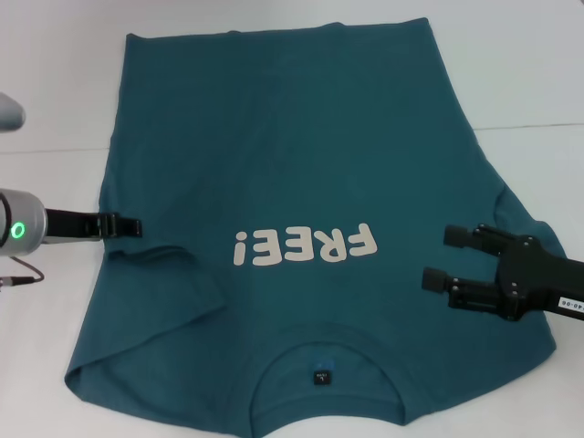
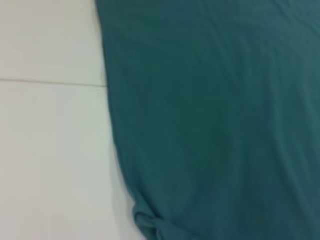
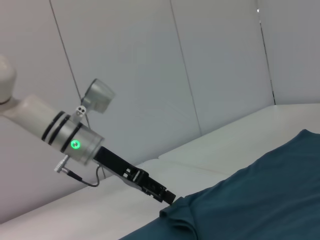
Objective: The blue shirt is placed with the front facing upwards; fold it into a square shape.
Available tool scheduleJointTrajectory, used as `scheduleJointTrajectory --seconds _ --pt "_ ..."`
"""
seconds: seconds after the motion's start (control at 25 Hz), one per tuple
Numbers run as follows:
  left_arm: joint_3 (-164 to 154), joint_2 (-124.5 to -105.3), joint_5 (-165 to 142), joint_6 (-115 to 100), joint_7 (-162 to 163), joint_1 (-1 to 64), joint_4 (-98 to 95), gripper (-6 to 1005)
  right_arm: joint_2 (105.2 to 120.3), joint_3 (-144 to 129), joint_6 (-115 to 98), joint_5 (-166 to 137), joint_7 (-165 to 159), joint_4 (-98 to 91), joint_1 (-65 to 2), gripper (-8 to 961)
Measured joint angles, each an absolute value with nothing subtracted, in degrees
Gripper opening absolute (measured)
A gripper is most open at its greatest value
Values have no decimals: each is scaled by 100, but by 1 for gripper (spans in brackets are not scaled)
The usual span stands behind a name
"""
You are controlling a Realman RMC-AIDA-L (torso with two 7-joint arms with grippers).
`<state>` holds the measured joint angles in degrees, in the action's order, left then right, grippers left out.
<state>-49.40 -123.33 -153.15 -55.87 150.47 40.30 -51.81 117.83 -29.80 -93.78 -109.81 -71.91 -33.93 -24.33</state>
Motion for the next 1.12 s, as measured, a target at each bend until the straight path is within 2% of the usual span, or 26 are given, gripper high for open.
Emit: scheduleJointTrajectory --seconds 0.28,0.6,1.12 --pt "-4957 -12373 -15547 -5273 15050 4048 -4949 666 11777 -3013 -9410 -10983 -7207 -3400 -2409 906" --pt "-4955 -12371 -15478 -5088 14938 4427 -4341 665 11767 -3024 -9429 -10994 -7231 -3402 -2399 905" --pt "-4992 -12363 -14441 -4112 14218 4647 -3953 678 11755 -3032 -9440 -11004 -7250 -3402 -2399 905"
